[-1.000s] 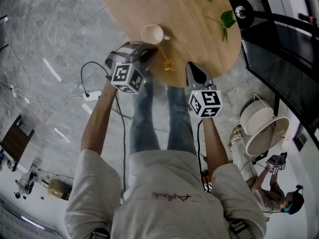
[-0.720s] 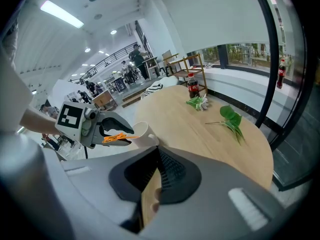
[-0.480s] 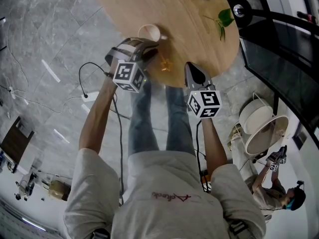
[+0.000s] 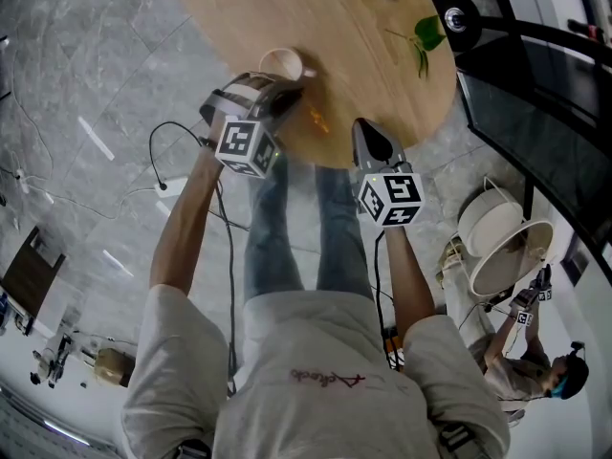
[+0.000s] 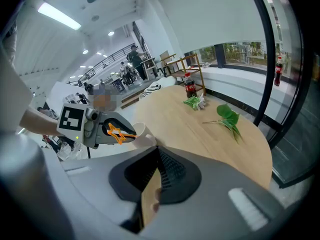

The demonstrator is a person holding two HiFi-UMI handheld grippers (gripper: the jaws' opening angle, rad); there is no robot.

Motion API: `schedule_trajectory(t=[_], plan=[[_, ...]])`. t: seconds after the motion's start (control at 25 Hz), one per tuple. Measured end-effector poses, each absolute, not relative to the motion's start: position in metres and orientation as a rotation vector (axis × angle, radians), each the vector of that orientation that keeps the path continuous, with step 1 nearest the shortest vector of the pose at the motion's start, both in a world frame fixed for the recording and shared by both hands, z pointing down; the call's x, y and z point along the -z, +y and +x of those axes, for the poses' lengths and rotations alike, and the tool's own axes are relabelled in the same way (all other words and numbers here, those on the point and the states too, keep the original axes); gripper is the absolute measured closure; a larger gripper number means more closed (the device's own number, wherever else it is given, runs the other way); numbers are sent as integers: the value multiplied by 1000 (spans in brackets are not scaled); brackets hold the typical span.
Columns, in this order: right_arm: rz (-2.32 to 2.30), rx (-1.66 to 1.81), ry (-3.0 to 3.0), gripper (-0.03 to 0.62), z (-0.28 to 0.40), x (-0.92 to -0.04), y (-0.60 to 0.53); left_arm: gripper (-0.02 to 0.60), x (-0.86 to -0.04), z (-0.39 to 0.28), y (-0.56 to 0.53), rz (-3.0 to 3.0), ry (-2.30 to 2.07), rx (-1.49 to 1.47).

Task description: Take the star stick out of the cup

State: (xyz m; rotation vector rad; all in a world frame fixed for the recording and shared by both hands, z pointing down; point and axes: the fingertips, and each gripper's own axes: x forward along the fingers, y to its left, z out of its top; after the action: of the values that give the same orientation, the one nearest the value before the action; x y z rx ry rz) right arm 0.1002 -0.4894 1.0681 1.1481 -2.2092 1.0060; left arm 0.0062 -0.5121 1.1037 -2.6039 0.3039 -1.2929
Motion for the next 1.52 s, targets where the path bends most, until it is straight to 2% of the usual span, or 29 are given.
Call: schedule_trajectory(t=[0.52,0.96,1.24,1.52], plan=[[1151,-1008,-2214,591,103,-1059,-492,566,-1082,13,-524,-2611,394,1233],[1114,-951,-2228,591,91,-1047,-493,566,-1032,-14,-559,-2808,934,977],[1103,-940,-2249,591,71,-1037,-493,566,-995,-46,-570,-2949,1348,667],[1095,-908,-2273,591,55,-1017,-492,566,-968,-68,-562,-2978,1503,537]])
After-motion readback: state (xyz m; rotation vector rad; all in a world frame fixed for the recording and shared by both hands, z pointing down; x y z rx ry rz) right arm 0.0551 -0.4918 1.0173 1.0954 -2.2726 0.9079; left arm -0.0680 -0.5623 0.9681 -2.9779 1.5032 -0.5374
